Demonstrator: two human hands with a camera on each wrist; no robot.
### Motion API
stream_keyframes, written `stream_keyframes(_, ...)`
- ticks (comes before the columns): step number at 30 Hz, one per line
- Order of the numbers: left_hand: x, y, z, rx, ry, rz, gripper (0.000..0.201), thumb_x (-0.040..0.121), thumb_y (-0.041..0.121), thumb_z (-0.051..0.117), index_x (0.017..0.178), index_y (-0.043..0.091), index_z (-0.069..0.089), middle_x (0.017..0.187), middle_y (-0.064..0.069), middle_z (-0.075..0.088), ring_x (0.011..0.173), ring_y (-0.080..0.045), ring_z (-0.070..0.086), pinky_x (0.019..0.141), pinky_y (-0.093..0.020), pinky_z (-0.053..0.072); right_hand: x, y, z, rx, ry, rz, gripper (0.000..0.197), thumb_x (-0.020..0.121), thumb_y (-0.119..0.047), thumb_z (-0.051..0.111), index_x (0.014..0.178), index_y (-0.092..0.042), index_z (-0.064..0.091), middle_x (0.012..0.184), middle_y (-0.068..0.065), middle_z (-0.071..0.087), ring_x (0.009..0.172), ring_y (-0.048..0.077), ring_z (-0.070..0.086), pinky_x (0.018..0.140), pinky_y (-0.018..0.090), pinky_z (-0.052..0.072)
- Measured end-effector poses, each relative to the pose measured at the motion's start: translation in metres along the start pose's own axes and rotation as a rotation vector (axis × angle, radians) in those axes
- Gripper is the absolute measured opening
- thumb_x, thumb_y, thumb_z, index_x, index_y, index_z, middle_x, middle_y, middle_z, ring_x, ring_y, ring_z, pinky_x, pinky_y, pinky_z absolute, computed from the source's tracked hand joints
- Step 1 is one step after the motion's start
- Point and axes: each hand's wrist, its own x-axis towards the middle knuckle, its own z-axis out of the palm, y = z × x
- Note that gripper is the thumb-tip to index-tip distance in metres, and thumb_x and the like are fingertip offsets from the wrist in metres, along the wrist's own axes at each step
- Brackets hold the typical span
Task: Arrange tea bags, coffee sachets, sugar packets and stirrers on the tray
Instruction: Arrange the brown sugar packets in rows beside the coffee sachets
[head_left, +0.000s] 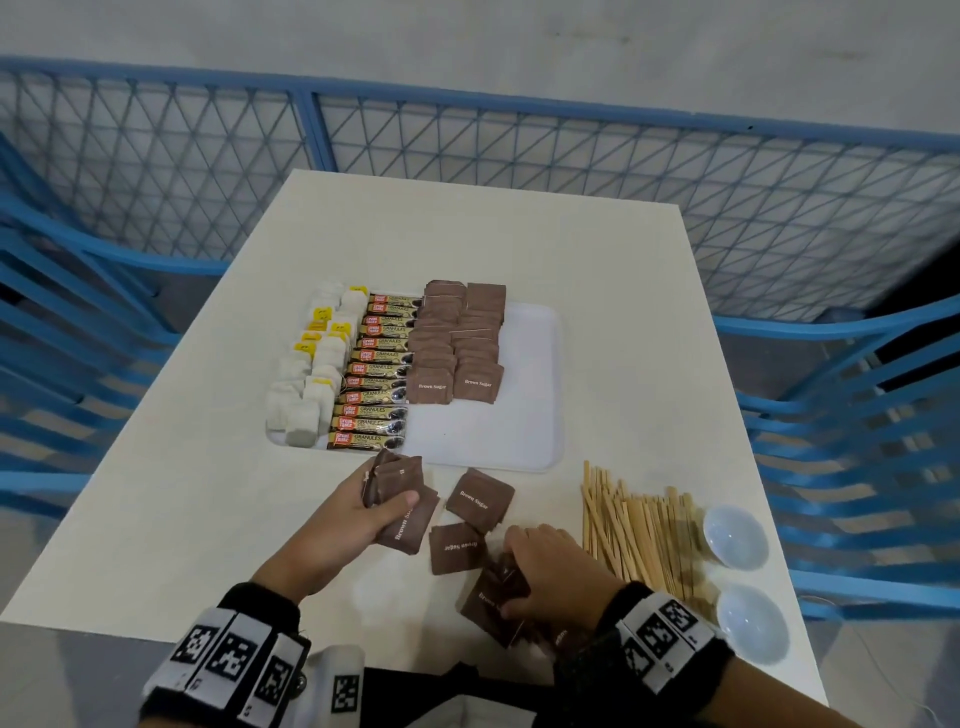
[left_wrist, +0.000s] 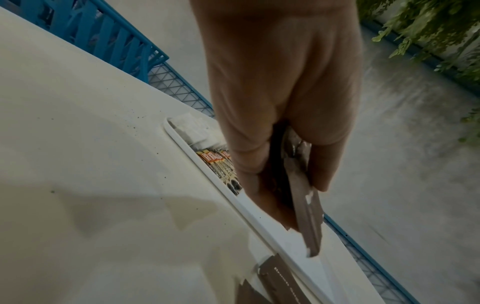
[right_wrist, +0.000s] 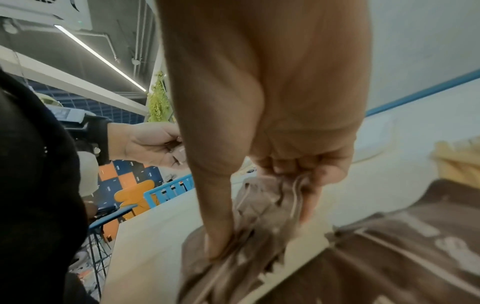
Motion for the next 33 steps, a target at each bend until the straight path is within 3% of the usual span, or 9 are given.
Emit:
stream_keyframes(4, 0.001, -0.001, 0.001, 0.018, -0.002, 0.006, 0.032, 0.089, 0.005, 0.060, 0.118, 0.018, 0.054, 0.106, -0.006, 0.070, 0.093, -0.020, 0.068, 0.073, -0.036, 0.056, 0.001, -0.002, -0.007, 0.212, 0.001, -0.007, 0.041, 0.080, -0.023, 0.065, 0.113, -0.014, 0.042, 0.112, 0.009, 0.060, 0.099, 0.023, 0.058, 0.088, 0.037, 0.049)
stream_keyframes(8, 0.003, -0.001, 0.005, 0.034, 0.002, 0.022, 0.033, 0.089, 0.005, 0.059, 0.119, 0.019, 0.054, 0.106, -0.003, 0.070, 0.094, -0.017, 0.068, 0.075, -0.032, 0.054, 0.000, 0.001, -0.030, 0.537, 0.064, -0.039, 0.030, 0.083, -0.015, 0.066, 0.106, -0.016, 0.047, 0.109, 0.005, 0.063, 0.089, 0.014, 0.063, 0.074, 0.022, 0.055)
stream_keyframes(11, 0.003, 0.002, 0.008, 0.034, -0.037, 0.038, 0.033, 0.089, 0.005, 0.058, 0.119, 0.019, 0.053, 0.107, -0.004, 0.070, 0.092, -0.017, 0.069, 0.074, -0.033, 0.055, 0.003, -0.004, -0.049, 0.721, 0.165, -0.080, 0.029, 0.082, -0.016, 0.068, 0.105, -0.015, 0.049, 0.100, -0.002, 0.062, 0.087, 0.008, 0.062, 0.077, 0.018, 0.053)
stream_keyframes(15, 0.002, 0.010, 0.016, -0.081, -0.127, 0.047, 0.033, 0.091, 0.009, 0.052, 0.123, 0.018, 0.052, 0.115, -0.005, 0.068, 0.099, -0.022, 0.068, 0.079, -0.036, 0.057, 0.015, -0.015, -0.057, 0.890, 0.230, -0.137, 0.027, 0.089, -0.016, 0.061, 0.112, -0.011, 0.048, 0.104, 0.000, 0.061, 0.096, 0.013, 0.061, 0.084, 0.026, 0.051)
stream_keyframes(19, 0.002, 0.020, 0.018, -0.257, -0.133, -0.002, 0.029, 0.098, 0.019, 0.039, 0.123, 0.020, 0.053, 0.109, -0.003, 0.071, 0.095, -0.021, 0.069, 0.079, -0.038, 0.058, 0.027, -0.028, -0.053, 0.957, 0.241, -0.165, 0.026, 0.095, -0.015, 0.051, 0.119, -0.012, 0.042, 0.114, 0.004, 0.057, 0.104, 0.018, 0.059, 0.078, 0.022, 0.052)
stream_keyframes(22, 0.002, 0.026, 0.016, -0.283, -0.167, -0.015, 0.038, 0.095, 0.039, 0.036, 0.125, 0.021, 0.053, 0.115, -0.006, 0.069, 0.102, -0.023, 0.067, 0.081, -0.039, 0.057, 0.037, -0.037, -0.047, 0.870, 0.293, -0.195, 0.030, 0.094, -0.023, 0.051, 0.121, -0.014, 0.042, 0.119, 0.010, 0.053, 0.114, 0.021, 0.052, 0.095, 0.033, 0.047)
stream_keyframes(24, 0.001, 0.028, 0.018, -0.255, -0.201, -0.002, 0.044, 0.087, 0.044, 0.042, 0.122, 0.019, 0.054, 0.113, -0.007, 0.069, 0.102, -0.022, 0.067, 0.079, -0.038, 0.057, 0.041, -0.041, -0.044, 0.755, 0.284, -0.175, 0.036, 0.096, -0.031, 0.045, 0.129, -0.018, 0.039, 0.116, 0.004, 0.045, 0.117, 0.015, 0.041, 0.104, 0.036, 0.037)
stream_keyframes(29, 0.003, 0.022, 0.020, -0.170, -0.203, 0.016, 0.048, 0.074, 0.017, 0.068, 0.120, 0.008, 0.057, 0.103, -0.008, 0.071, 0.095, -0.017, 0.068, 0.070, -0.029, 0.056, 0.033, -0.048, -0.048, 0.718, 0.155, -0.157, 0.056, 0.100, -0.037, 0.025, 0.150, -0.019, 0.005, 0.104, -0.007, 0.030, 0.109, 0.006, 0.037, 0.107, 0.027, 0.032)
stream_keyframes(33, 0.005, 0.016, 0.016, -0.190, -0.145, 0.025, 0.042, 0.079, 0.002, 0.066, 0.118, 0.011, 0.057, 0.099, -0.006, 0.072, 0.089, -0.015, 0.069, 0.066, -0.025, 0.055, 0.012, -0.030, -0.063, 0.777, 0.157, -0.125, 0.053, 0.097, -0.044, 0.020, 0.142, -0.020, 0.035, 0.102, -0.006, 0.041, 0.102, 0.004, 0.044, 0.096, 0.019, 0.034)
